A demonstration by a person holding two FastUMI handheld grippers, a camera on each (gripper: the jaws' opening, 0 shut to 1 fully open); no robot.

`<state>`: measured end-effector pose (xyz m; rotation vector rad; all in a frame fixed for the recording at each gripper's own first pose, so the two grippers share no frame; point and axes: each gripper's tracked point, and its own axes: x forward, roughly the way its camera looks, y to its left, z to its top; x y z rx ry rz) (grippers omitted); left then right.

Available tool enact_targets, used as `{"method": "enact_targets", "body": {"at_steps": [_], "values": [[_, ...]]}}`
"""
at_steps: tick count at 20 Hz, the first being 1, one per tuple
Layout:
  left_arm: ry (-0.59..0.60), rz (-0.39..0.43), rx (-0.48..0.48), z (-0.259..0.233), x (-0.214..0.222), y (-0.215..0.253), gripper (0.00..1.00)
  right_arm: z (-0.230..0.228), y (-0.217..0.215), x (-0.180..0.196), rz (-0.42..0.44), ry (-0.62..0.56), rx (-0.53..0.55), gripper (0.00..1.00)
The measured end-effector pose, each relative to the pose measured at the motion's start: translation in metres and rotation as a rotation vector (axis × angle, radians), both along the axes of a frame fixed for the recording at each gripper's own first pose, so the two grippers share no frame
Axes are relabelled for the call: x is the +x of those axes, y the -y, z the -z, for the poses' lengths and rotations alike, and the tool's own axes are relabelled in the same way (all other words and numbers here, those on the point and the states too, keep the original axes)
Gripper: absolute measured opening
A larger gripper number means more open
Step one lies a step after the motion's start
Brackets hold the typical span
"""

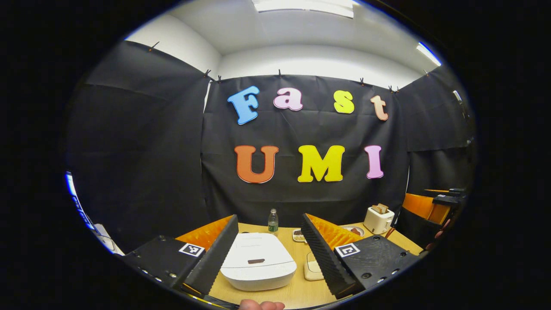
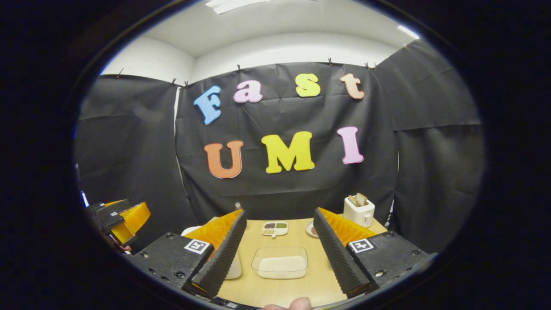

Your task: Close the left gripper, press the button to open the rice cooker; take a wooden spoon from the chopstick holder with the right hand, scoop a spoonful of rice and pour it into the rice cooker, then put the wooden spoon back into the chopstick holder.

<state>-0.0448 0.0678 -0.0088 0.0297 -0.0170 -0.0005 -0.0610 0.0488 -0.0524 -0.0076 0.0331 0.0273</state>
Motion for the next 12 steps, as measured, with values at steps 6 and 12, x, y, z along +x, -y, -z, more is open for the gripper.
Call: {"method": "enact_targets", "body": {"at_steps": [6, 12], "values": [[-0.011, 0.003, -0.003, 0.0017, 0.0015, -0.0049, 0.95, 0.0032, -0.0056, -0.0007, 0.020, 0.009, -0.015, 1.00], [0.000, 0.041, 0.010, 0.0010, -0.0006, 0.0041, 0.95, 0.0041, -0.0054, -0.0043, 0.049, 0.018, -0.029, 0.96]]}}
